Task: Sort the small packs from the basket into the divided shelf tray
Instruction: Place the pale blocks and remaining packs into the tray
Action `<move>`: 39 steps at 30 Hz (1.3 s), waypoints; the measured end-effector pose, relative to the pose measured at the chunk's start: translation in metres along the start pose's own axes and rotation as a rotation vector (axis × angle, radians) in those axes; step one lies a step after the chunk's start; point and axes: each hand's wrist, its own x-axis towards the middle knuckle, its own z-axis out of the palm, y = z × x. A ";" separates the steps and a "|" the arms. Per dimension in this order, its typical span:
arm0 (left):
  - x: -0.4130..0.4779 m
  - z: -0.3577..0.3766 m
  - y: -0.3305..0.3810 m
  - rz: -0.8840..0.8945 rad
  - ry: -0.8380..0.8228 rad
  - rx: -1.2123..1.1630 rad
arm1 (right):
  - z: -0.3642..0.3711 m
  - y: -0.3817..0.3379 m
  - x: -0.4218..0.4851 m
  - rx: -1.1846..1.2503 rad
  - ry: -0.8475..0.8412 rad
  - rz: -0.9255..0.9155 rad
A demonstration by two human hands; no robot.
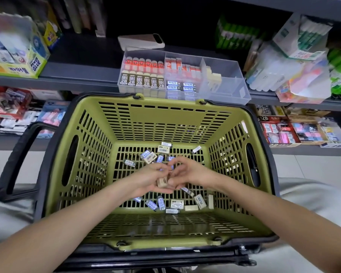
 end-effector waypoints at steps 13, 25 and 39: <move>0.010 -0.015 -0.024 -0.043 -0.010 0.475 | 0.018 0.070 0.002 -0.815 -0.125 0.421; 0.014 -0.020 -0.019 -0.073 0.077 0.134 | 0.002 0.034 0.001 -0.471 0.058 0.233; 0.003 -0.018 -0.004 -0.119 -0.042 -0.304 | -0.014 -0.039 -0.012 0.197 0.056 0.015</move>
